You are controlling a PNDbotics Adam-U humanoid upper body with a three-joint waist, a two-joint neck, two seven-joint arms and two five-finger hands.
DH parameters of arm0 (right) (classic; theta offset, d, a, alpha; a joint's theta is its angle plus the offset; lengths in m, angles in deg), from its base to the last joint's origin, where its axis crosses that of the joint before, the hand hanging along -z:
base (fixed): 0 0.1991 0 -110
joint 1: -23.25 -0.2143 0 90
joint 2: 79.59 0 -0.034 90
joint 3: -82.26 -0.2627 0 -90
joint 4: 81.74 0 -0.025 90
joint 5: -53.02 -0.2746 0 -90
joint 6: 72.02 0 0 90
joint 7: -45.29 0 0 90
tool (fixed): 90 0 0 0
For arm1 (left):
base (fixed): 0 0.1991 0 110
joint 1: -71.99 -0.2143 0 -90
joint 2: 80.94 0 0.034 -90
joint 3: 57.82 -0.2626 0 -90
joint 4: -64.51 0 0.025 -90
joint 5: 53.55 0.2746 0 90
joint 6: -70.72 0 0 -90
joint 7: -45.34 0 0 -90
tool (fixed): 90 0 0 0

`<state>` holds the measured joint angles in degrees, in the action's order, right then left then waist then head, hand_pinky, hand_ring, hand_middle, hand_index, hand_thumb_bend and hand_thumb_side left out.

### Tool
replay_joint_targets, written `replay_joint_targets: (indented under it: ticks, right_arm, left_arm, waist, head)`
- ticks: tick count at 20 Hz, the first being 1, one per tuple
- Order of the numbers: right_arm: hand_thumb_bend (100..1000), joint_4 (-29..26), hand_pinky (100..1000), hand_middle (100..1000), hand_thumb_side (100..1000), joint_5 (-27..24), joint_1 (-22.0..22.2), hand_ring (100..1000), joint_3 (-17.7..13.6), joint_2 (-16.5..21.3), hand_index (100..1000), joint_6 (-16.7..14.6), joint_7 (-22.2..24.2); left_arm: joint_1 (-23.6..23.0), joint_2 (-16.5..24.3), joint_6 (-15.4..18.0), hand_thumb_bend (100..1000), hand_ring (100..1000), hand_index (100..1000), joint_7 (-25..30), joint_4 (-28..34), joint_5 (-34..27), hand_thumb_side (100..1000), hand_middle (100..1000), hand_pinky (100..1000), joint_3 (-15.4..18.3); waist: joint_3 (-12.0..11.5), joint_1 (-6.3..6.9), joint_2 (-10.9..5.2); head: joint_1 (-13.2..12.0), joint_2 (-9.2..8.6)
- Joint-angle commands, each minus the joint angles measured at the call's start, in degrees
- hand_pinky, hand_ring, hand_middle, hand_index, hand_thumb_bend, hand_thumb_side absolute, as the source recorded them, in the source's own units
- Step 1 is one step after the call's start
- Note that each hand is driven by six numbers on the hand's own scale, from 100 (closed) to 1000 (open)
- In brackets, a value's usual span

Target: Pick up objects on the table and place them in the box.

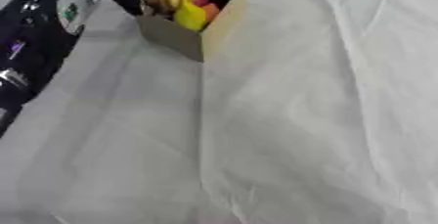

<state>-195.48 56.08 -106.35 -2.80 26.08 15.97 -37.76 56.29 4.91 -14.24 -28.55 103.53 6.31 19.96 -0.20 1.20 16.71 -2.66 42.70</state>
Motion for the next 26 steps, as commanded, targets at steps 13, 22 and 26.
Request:
replay_joint_targets:
  ticks: [13, 22, 26]
  right_arm:
    - [100, -0.8, 914, 685, 528, -0.6, 0.3, 735, -0.7, 1.1, 807, -0.2, -0.3]
    - [100, -0.8, 916, 686, 524, -0.7, 2.2, 735, -1.7, 0.8, 808, -0.6, -2.2]
    - [100, -0.8, 918, 686, 523, -2.2, 3.6, 731, -1.5, -0.1, 809, -1.3, -3.7]
  left_arm:
    - [-3.2, 6.0, -5.4, 380, 722, 814, -6.9, 26.9, -4.9, 407, 703, 765, 2.4]
    - [-26.6, 18.4, -16.2, 324, 687, 827, -30.5, 62.7, -38.9, 469, 667, 723, 8.3]
    - [-36.7, 19.0, -16.0, 342, 680, 821, -38.9, 69.2, -48.7, 524, 658, 716, 12.1]
  waist:
    - [-1.4, -0.27, -2.01]
    - [-2.9, -1.11, -2.36]
    - [-3.3, -1.61, -2.46]
  head:
    - [1.2, 0.67]
    - [3.2, 0.32]
    - [3.1, 0.21]
